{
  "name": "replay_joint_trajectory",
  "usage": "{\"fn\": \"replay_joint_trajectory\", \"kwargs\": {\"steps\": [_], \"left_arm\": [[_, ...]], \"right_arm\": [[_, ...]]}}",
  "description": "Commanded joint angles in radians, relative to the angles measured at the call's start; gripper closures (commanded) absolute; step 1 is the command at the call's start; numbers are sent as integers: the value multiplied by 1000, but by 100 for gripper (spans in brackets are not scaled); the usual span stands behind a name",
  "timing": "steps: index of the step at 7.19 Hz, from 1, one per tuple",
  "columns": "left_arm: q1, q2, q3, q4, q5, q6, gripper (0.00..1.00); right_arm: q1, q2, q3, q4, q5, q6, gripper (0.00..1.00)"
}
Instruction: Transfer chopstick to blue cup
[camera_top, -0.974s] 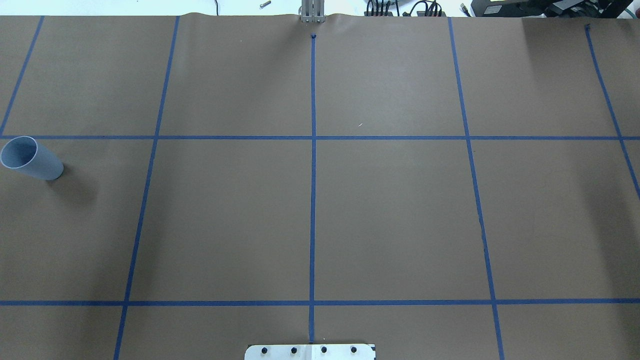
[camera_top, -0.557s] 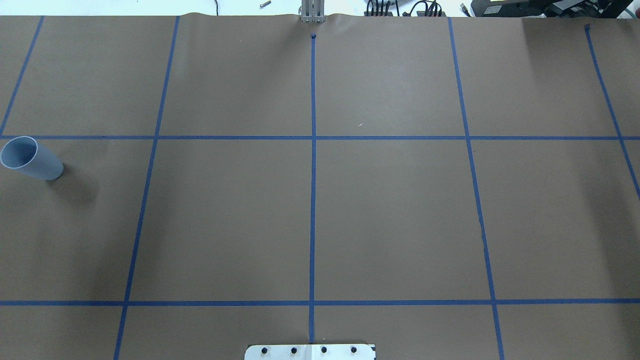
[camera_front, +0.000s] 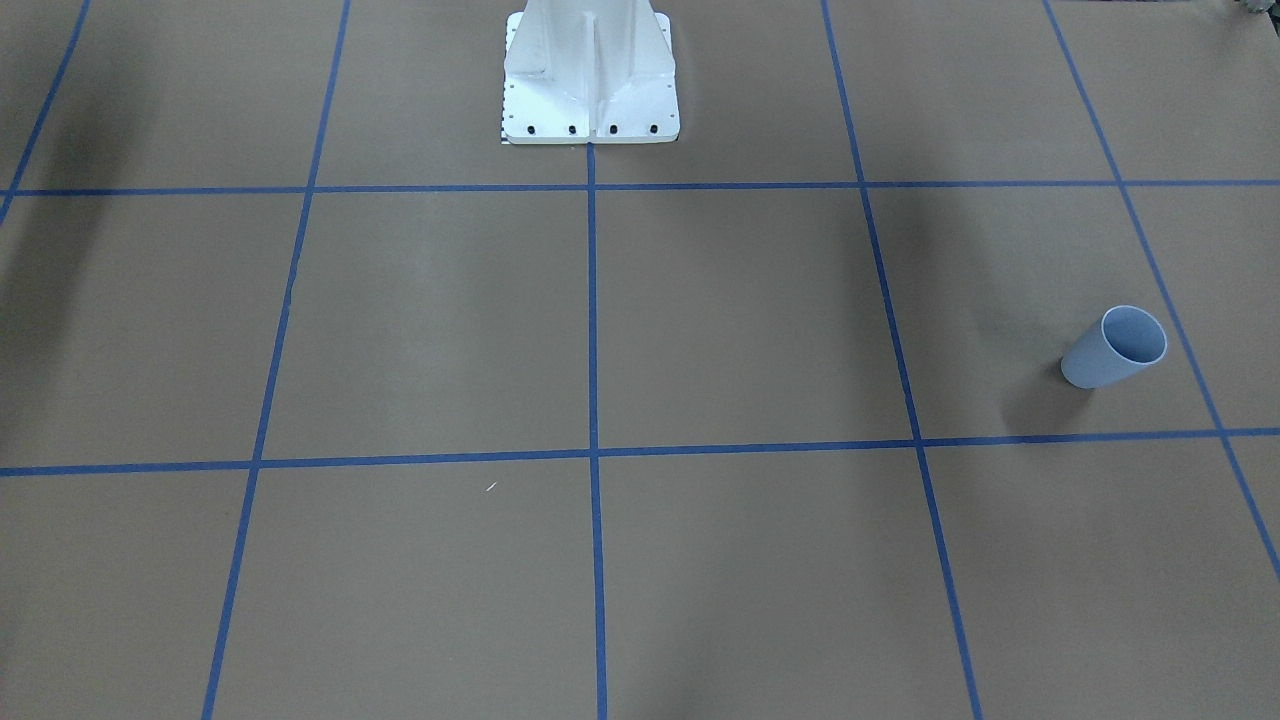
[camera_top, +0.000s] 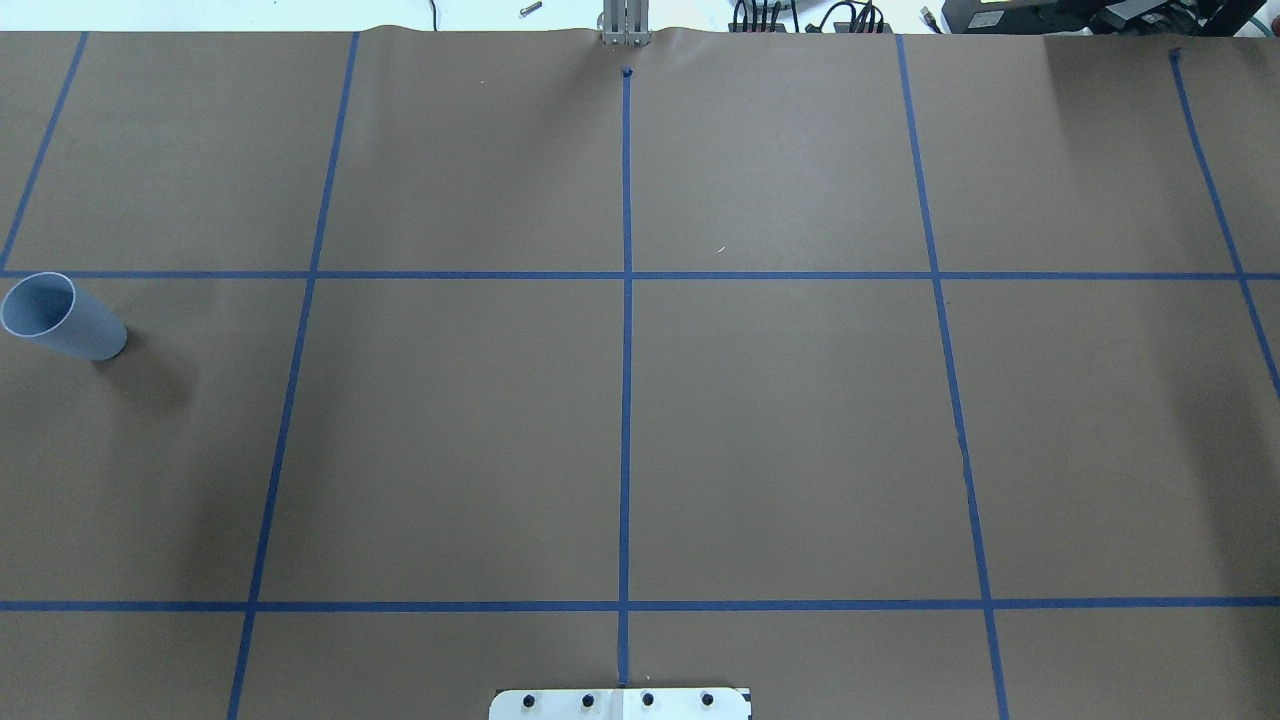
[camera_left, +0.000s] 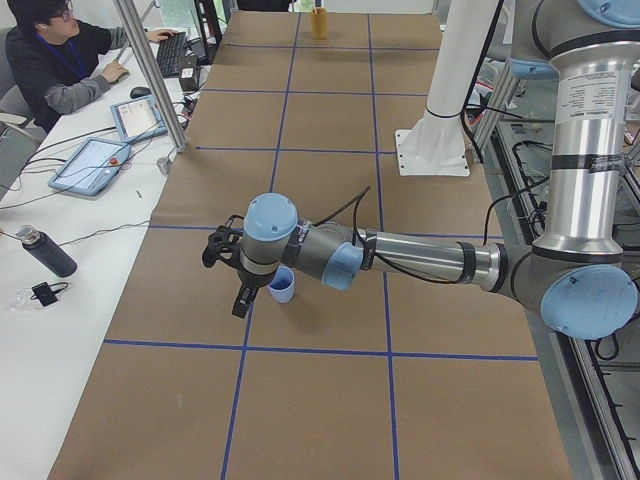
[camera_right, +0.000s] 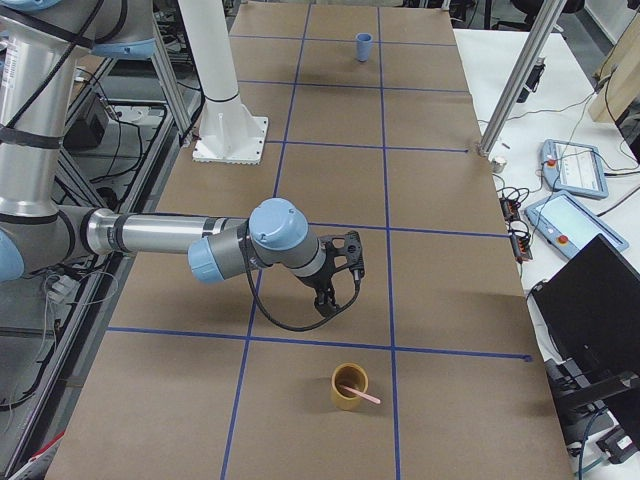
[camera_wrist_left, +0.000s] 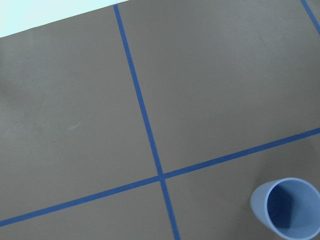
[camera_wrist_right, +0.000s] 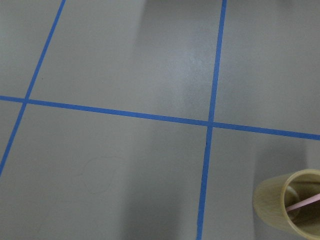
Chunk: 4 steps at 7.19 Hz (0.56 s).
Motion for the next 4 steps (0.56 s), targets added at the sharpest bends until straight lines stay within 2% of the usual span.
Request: {"fn": "replay_joint_trajectory", "kwargs": {"steps": [1, 2, 4], "left_arm": [[179, 70, 2, -170, 62, -304, 2], [224, 75, 11, -172, 105, -343, 2], [258, 65, 60, -197, 113, -351, 6]], "right_arm": [[-163, 2, 50, 7, -153, 234, 0], [-191, 2, 51, 8, -174, 253, 0], [-196, 1, 51, 10, -171, 248, 0]]}}
